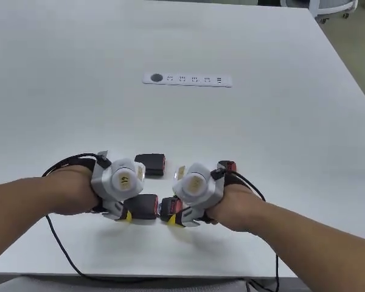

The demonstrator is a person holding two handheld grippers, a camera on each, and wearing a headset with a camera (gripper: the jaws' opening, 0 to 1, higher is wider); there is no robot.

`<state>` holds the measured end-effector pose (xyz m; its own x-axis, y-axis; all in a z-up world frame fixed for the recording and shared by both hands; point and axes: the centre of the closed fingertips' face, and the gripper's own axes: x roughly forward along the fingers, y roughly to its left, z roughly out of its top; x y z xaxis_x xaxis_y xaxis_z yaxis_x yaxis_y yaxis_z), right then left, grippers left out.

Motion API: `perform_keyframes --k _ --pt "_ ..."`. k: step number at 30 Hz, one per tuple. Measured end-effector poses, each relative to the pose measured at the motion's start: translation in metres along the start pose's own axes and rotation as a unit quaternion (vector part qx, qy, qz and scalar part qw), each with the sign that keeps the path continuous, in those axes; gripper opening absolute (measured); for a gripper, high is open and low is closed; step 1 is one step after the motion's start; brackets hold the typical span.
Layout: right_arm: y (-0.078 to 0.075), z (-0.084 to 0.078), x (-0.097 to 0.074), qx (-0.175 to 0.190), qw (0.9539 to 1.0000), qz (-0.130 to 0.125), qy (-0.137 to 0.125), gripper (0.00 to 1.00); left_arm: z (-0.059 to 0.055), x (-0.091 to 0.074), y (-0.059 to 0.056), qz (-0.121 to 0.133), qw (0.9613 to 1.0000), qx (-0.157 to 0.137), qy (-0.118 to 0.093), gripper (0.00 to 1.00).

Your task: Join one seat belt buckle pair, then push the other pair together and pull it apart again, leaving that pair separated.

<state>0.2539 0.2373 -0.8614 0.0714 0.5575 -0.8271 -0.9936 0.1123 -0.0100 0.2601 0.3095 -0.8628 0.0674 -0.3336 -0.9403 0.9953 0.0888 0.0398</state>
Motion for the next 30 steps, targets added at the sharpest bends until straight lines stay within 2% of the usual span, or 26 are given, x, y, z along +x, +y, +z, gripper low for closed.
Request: perform_keyframes --k 1,4,8,9,12,14,19,25,30 --pt "0.001 0.0 -0.001 0.004 1.0 0.001 0.001 0.36 -0.003 -0.001 0.0 0.002 0.9999 -0.008 0.007 0.33" --pt "0.003 -0.001 -0.005 0.019 0.9998 -0.003 -0.007 0.4 -0.006 -0.005 -0.003 0.008 0.9998 0.008 0.014 0.33" --pt "0.002 0.005 -0.016 0.017 0.9995 -0.009 -0.025 0.39 0.001 -0.017 0.001 0.021 0.9997 -0.004 -0.008 0.33" --pt "0.0 0.008 -0.023 0.014 0.9993 -0.013 -0.033 0.39 0.005 -0.025 0.003 0.023 0.9995 -0.007 -0.017 0.34" --pt "-0.006 0.008 -0.037 0.012 0.9988 -0.021 -0.042 0.37 0.011 -0.038 0.009 0.036 0.999 -0.003 -0.025 0.35" --pt "-0.013 0.005 -0.046 0.012 0.9984 -0.029 -0.046 0.36 0.015 -0.043 0.016 0.041 0.9986 -0.009 -0.033 0.36" --pt "-0.04 -0.014 -0.065 0.015 0.9972 -0.054 -0.051 0.35 0.027 -0.05 0.046 0.063 0.9966 -0.015 -0.051 0.38" --pt "-0.074 -0.036 -0.08 0.023 0.9953 -0.08 -0.049 0.35 0.041 -0.045 0.077 0.077 0.9956 -0.009 -0.053 0.44" --pt "-0.108 -0.053 -0.094 0.035 0.993 -0.104 -0.043 0.36 0.047 -0.037 0.097 0.079 0.9951 -0.01 -0.058 0.43"
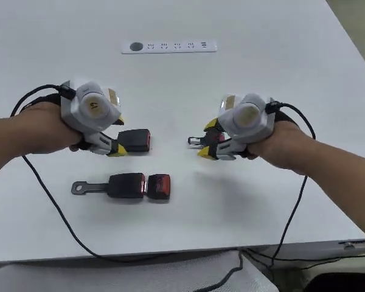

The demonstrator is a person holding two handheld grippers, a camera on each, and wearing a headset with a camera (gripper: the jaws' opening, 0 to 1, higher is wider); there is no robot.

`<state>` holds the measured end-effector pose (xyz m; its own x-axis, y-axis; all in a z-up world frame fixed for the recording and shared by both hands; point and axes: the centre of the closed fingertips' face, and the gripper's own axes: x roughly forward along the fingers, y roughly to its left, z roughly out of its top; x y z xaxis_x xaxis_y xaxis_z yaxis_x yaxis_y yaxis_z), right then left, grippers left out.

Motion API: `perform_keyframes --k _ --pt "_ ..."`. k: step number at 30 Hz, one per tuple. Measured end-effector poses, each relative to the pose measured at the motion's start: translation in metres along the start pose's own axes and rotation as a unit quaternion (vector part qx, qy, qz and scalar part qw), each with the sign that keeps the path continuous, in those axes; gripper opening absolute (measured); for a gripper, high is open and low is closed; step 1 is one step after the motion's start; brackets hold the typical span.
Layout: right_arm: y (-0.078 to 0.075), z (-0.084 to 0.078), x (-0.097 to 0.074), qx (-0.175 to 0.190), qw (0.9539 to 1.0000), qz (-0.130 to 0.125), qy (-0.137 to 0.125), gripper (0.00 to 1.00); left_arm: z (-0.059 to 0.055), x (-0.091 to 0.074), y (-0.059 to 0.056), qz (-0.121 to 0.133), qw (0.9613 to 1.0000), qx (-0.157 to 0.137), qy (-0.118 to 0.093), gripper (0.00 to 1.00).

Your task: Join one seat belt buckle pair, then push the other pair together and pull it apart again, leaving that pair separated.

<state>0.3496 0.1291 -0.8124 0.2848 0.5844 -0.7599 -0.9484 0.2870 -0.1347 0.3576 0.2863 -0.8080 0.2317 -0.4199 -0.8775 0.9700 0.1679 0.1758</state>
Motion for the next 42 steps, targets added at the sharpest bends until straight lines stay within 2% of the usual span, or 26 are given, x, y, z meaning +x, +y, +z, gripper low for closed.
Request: perform_keyframes --k 1,2,3,5,6,8,9,12,13,14,15,18,22,25,32,42 --pt "-0.005 -0.003 0.0 0.002 1.0 -0.002 0.002 0.36 0.0 0.004 0.004 0.001 1.0 0.005 0.001 0.43" --pt "-0.017 -0.014 0.003 0.008 0.9999 -0.007 0.009 0.36 -0.001 0.016 0.006 -0.015 0.9998 0.007 0.008 0.43" --pt "-0.018 -0.019 0.005 0.008 0.9999 -0.004 0.015 0.37 -0.003 0.02 0.004 -0.022 0.9996 0.012 0.012 0.45" --pt "-0.018 -0.023 0.008 0.004 0.9997 0.0 0.022 0.37 -0.005 0.023 0.007 -0.021 0.9993 0.027 0.016 0.45" --pt "-0.017 -0.029 0.01 0.004 0.9993 0.007 0.036 0.38 -0.01 0.028 0.009 -0.025 0.999 0.032 0.021 0.45" --pt "-0.015 -0.033 0.015 0.001 0.9991 0.016 0.04 0.38 -0.016 0.034 0.011 -0.031 0.9987 0.031 0.028 0.45" --pt "-0.011 -0.038 0.018 0.0 0.9983 0.029 0.05 0.37 -0.018 0.036 0.01 -0.04 0.9984 0.03 0.028 0.44" --pt "-0.011 -0.042 0.021 -0.004 0.998 0.034 0.053 0.35 -0.02 0.041 0.006 -0.055 0.9974 0.039 0.026 0.39" --pt "-0.011 -0.042 0.022 -0.005 0.9978 0.037 0.054 0.35 -0.021 0.041 0.006 -0.058 0.9972 0.039 0.027 0.35" --pt "-0.011 -0.044 0.023 -0.011 0.9975 0.04 0.058 0.34 -0.026 0.043 0.003 -0.069 0.9958 0.045 0.04 0.33" --pt "-0.011 -0.047 0.023 -0.026 0.9964 0.045 0.068 0.34 -0.025 0.045 0.003 -0.067 0.9959 0.05 0.035 0.33" --pt "-0.012 -0.046 0.024 -0.024 0.9956 0.055 0.072 0.33 -0.023 0.045 0.005 -0.07 0.9964 0.032 0.034 0.33" --pt "-0.01 -0.045 0.025 -0.047 0.9942 0.068 0.069 0.33 -0.023 0.044 0.004 -0.069 0.9967 0.03 0.03 0.32" --pt "-0.009 -0.044 0.024 -0.05 0.9938 0.075 0.065 0.33 -0.022 0.045 0.005 -0.073 0.9965 0.028 0.03 0.32" --pt "-0.004 -0.037 0.024 -0.065 0.992 0.079 0.074 0.33 -0.023 0.046 0.004 -0.085 0.9951 0.024 0.044 0.32" --pt "0.006 -0.001 0.046 -0.073 0.9927 0.075 0.061 0.33 -0.025 0.046 0.004 -0.09 0.9941 0.027 0.054 0.32"
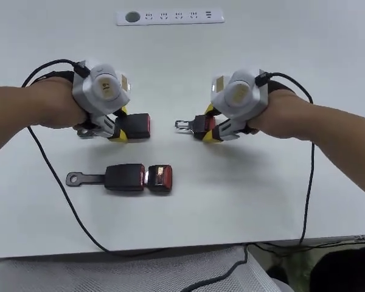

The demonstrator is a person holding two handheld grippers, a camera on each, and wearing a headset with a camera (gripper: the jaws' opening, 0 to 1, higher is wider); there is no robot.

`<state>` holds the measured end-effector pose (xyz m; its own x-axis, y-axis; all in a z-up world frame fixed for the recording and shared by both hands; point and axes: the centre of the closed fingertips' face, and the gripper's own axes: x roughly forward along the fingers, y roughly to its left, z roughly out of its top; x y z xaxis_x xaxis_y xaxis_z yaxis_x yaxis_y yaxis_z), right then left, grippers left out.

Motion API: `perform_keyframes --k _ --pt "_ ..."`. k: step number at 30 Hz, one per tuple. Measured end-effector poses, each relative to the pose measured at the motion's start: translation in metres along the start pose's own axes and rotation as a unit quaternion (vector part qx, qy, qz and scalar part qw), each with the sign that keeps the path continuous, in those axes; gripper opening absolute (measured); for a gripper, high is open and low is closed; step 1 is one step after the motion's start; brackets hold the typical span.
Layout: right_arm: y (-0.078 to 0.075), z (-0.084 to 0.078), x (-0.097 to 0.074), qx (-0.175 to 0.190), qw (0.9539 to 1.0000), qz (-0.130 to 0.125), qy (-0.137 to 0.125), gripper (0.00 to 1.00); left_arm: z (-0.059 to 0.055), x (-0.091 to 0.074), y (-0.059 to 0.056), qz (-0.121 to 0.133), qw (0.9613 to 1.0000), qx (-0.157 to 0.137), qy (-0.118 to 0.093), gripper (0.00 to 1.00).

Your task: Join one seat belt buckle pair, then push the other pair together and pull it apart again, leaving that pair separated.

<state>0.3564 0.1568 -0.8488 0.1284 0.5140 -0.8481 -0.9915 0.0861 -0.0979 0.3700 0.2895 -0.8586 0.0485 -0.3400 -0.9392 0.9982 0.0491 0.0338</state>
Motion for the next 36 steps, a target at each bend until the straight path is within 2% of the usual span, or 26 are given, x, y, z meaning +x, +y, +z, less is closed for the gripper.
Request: perform_keyframes --k 3,8,11,14,20,26,29,36 --pt "0.001 0.019 0.011 -0.007 0.9999 0.003 -0.008 0.33 0.0 0.0 0.0 -0.001 1.0 0.001 0.001 0.32" --pt "0.0 0.038 0.023 -0.015 0.9997 0.009 -0.014 0.33 0.0 0.0 -0.001 -0.003 1.0 0.004 0.003 0.32" --pt "-0.002 0.038 0.024 -0.02 0.9997 0.009 -0.003 0.33 -0.001 0.0 0.0 -0.002 1.0 -0.001 0.002 0.32" --pt "-0.005 0.037 0.023 -0.037 0.9993 0.005 -0.006 0.33 -0.001 0.0 -0.001 -0.002 1.0 0.002 0.003 0.32" --pt "-0.006 0.04 0.028 -0.047 0.9988 0.005 -0.008 0.33 -0.001 0.001 -0.001 -0.002 1.0 0.001 0.001 0.32" --pt "-0.01 0.044 0.036 -0.032 0.9992 0.009 -0.023 0.33 -0.001 0.002 -0.001 -0.005 1.0 0.008 -0.002 0.32" --pt "-0.012 0.044 0.04 -0.031 0.9993 0.007 -0.021 0.33 0.0 0.001 -0.001 -0.006 0.9998 0.018 -0.003 0.32" --pt "-0.012 0.047 0.042 -0.03 0.9992 0.004 -0.026 0.31 0.0 0.001 0.0 -0.005 0.9999 0.008 -0.012 0.31"
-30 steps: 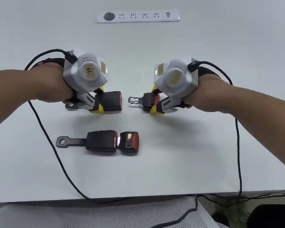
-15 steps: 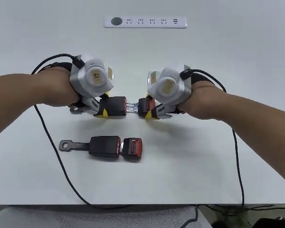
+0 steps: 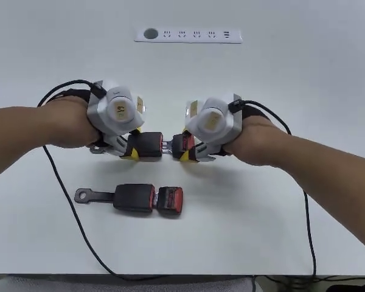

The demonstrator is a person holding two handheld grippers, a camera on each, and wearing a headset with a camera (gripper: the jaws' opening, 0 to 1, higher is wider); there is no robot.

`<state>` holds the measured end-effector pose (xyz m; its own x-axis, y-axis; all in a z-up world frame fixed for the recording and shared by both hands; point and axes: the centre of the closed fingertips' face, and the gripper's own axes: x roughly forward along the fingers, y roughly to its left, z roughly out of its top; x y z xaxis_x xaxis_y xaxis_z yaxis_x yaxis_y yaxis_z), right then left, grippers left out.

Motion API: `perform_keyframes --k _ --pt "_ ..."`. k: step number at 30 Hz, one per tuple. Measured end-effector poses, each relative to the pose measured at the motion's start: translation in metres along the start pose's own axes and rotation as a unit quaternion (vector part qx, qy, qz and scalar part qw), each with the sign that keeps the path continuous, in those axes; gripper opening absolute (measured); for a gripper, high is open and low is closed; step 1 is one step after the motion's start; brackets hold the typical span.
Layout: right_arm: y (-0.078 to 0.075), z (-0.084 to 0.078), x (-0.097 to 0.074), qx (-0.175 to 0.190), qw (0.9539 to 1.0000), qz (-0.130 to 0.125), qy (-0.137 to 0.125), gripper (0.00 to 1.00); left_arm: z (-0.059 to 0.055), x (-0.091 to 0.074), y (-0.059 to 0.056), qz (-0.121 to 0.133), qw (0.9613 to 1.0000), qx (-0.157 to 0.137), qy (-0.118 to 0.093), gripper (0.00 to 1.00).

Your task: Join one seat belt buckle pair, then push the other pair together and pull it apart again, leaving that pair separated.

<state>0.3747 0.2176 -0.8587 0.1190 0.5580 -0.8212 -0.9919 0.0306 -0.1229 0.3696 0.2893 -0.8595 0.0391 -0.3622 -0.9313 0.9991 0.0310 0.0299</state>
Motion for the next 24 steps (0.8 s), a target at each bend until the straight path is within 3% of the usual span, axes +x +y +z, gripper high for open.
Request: perform_keyframes --k 7,13,24 --pt "-0.001 0.006 0.005 0.005 0.9999 0.001 -0.01 0.31 0.0 0.0 0.0 0.002 0.9998 -0.009 -0.016 0.31" --pt "0.0 0.011 0.009 0.004 0.9999 0.0 -0.01 0.31 0.002 0.001 0.0 -0.005 1.0 0.004 -0.002 0.31" --pt "0.001 0.012 0.008 0.006 0.9999 -0.006 -0.011 0.31 0.002 0.001 0.0 -0.001 1.0 -0.002 -0.003 0.31"
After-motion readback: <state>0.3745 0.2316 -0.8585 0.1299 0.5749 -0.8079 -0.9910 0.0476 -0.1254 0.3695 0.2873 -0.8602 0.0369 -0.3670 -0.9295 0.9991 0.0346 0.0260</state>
